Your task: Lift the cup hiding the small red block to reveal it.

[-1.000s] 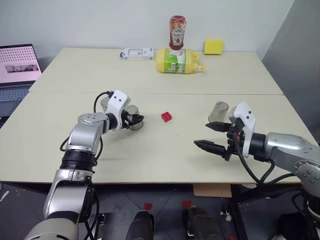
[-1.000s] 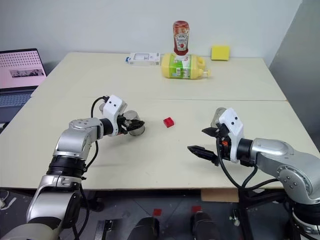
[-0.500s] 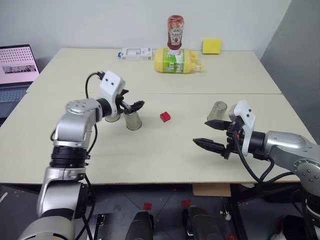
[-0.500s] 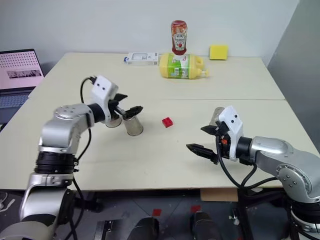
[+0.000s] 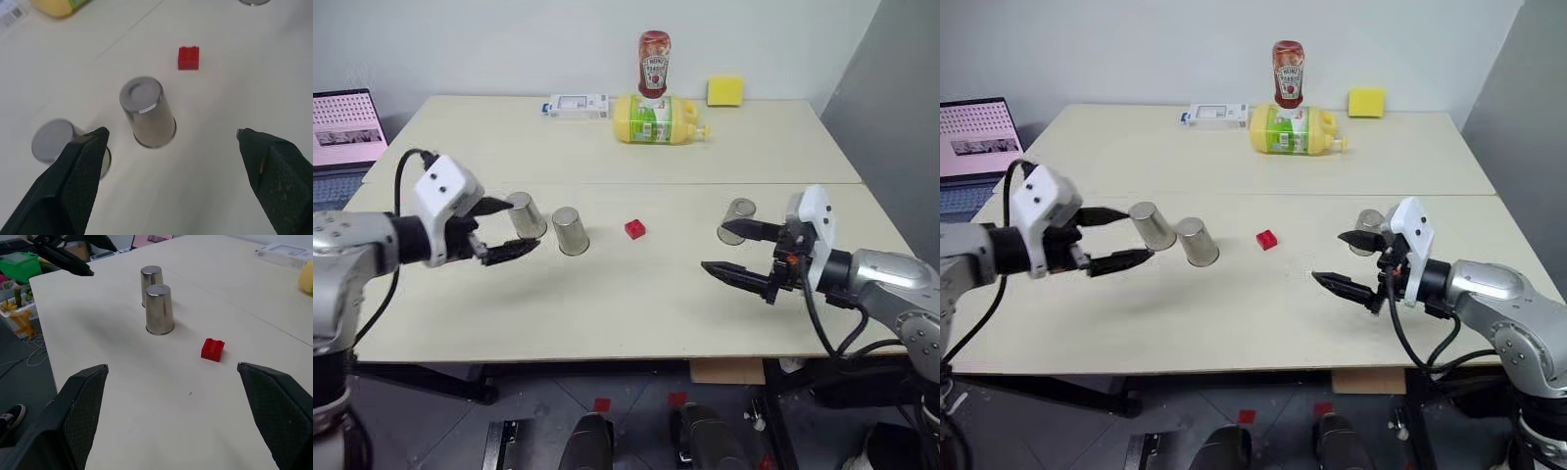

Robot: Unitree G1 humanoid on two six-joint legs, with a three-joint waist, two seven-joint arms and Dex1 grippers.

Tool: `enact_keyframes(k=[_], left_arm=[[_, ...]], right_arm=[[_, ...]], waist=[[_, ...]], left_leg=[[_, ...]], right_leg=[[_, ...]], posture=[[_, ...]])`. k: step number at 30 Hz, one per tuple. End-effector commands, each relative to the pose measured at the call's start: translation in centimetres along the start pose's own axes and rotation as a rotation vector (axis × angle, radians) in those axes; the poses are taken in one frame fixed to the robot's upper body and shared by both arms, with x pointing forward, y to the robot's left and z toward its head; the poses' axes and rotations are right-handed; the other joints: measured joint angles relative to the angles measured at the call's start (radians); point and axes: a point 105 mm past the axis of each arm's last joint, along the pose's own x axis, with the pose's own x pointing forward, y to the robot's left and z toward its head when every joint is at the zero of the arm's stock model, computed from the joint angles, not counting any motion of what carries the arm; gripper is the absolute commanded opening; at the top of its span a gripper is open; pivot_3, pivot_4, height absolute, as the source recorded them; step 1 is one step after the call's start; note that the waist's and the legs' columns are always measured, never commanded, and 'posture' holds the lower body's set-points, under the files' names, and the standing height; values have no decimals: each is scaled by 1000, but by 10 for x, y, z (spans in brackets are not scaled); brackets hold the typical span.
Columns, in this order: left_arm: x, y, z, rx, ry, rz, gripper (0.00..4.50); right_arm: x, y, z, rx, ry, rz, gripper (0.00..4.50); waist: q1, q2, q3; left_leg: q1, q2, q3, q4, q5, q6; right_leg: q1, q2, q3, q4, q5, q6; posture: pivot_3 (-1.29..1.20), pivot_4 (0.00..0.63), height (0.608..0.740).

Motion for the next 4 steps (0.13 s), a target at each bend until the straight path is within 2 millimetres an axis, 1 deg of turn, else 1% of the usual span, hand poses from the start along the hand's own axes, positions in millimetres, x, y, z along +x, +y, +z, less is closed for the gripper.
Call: enact_keyframes(k=[1, 4], left_arm=[[-17, -7, 7, 5, -22, -16, 4455], [-20, -13, 3, -16, -22, -40, 4455]], right_arm=[[-6, 0, 11, -20, -33, 32, 4500], [-6, -1, 13, -19, -33, 42, 4500]], waist=[[1, 0, 0], [3, 0, 0]], left_leg=[[0, 0, 0, 0, 0, 0], [1, 1, 0, 0, 0, 0]], right_leg=[[0, 0, 0, 0, 0, 0], [0, 0, 0, 0, 0, 0]], posture=[[0, 150, 740], [0, 150, 740]])
